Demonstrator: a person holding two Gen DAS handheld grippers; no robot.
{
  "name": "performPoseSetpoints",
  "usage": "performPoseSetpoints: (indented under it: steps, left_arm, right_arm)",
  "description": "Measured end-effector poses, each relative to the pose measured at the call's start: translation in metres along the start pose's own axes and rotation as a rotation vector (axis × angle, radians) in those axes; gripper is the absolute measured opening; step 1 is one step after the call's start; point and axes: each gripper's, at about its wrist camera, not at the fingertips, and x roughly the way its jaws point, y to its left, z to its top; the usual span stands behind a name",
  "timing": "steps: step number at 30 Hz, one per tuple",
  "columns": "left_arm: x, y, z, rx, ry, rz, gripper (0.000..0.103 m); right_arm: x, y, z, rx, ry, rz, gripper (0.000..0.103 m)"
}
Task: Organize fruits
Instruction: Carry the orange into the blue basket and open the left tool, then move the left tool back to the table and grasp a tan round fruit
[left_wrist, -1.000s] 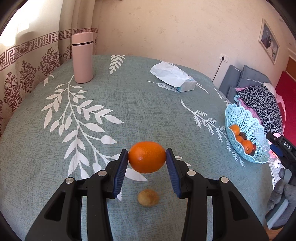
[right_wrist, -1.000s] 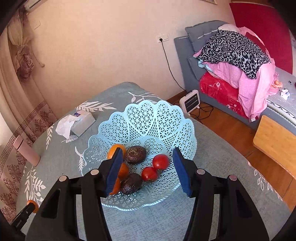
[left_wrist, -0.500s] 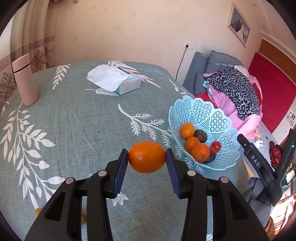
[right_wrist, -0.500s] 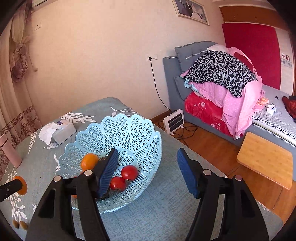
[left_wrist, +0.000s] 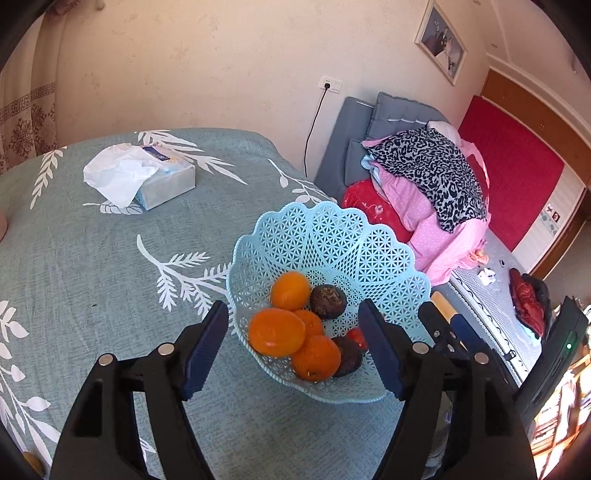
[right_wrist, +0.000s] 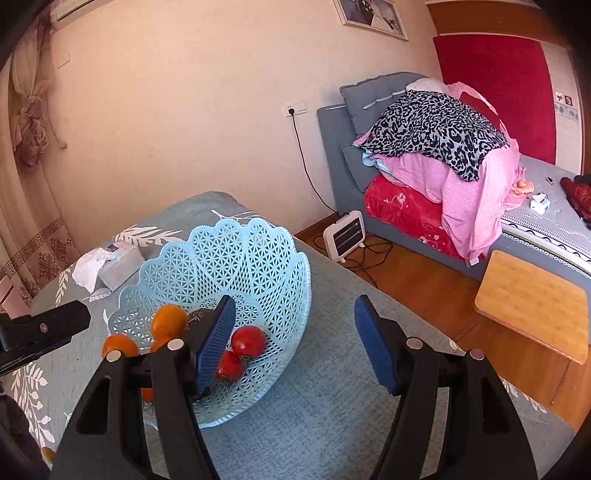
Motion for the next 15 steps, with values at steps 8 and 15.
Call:
performPoseSetpoints:
  steps: [8, 15]
  left_arm:
    - [-0.015, 0.026, -0.003, -0.038, -0.017, 0.079, 0.074]
    - [-0.043, 0.048, -0.011, -0.028, -0.039, 0.220, 0.082]
  right_arm:
    - [-0.002, 0.000, 0.000, 0.000, -0.014, -0.005, 0.069]
    - [-0.006, 0.001, -0.001, -0.003, -0.031, -0.015, 0.069]
